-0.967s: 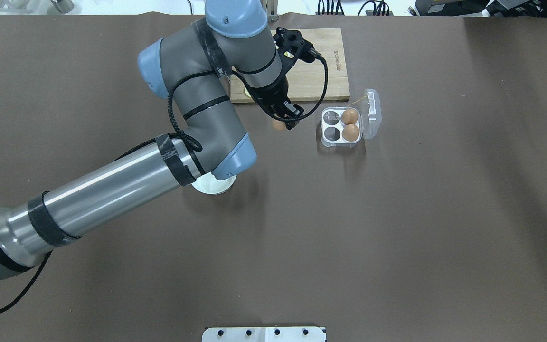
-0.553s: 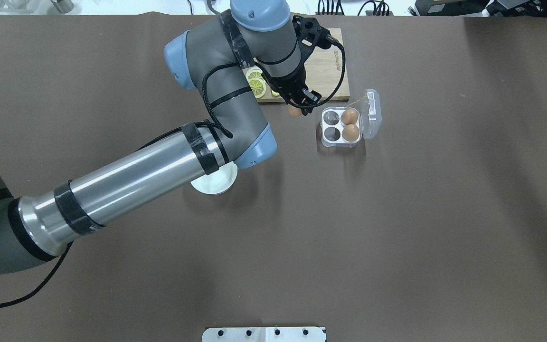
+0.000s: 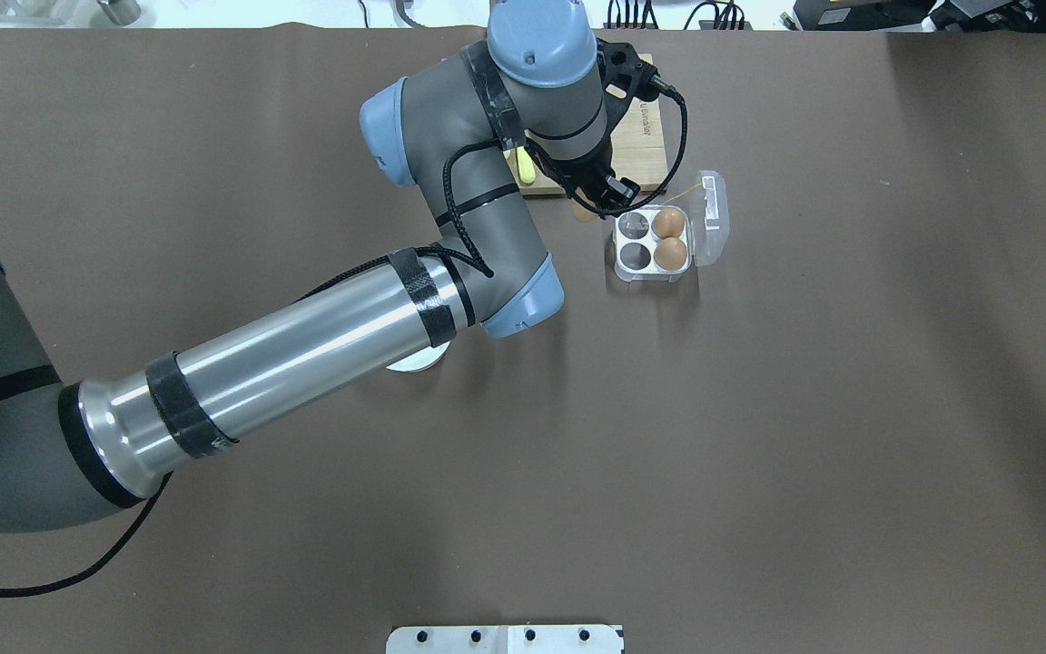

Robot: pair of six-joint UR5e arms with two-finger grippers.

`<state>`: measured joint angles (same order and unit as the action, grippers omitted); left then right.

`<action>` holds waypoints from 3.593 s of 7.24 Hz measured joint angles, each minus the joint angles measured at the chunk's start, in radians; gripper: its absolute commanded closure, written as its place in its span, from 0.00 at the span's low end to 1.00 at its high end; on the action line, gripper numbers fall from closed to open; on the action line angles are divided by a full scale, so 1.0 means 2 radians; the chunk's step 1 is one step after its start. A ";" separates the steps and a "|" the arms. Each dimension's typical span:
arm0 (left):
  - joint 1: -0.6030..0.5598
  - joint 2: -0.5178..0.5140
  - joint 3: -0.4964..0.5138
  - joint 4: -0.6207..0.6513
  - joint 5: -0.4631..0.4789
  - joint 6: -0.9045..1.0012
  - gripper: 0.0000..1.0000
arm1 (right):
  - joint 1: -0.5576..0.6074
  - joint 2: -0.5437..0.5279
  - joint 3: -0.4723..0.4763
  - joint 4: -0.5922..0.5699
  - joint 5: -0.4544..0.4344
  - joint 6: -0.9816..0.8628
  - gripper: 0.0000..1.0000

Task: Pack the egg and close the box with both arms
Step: 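Carry the egg with the left gripper over the clear egg box, then lower the egg into the empty slot and open the left gripper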

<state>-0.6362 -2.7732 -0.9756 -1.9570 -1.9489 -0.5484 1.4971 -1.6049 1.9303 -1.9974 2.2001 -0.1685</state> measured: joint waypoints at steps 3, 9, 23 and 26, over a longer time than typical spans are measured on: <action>0.031 -0.002 0.011 -0.005 0.038 -0.002 0.70 | -0.007 0.001 -0.002 0.000 0.000 0.001 0.00; 0.073 -0.026 0.034 -0.012 0.086 -0.002 0.70 | -0.011 0.002 -0.003 0.000 0.000 -0.002 0.00; 0.071 -0.035 0.084 -0.075 0.179 -0.041 0.69 | -0.013 -0.001 -0.012 0.000 0.000 -0.006 0.00; 0.075 -0.039 0.084 -0.075 0.179 -0.042 0.49 | -0.015 -0.001 -0.013 0.000 0.001 -0.005 0.00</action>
<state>-0.4870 -2.8510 -0.8069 -2.1077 -1.5907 -0.6316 1.4681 -1.6061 1.9053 -1.9972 2.2012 -0.1785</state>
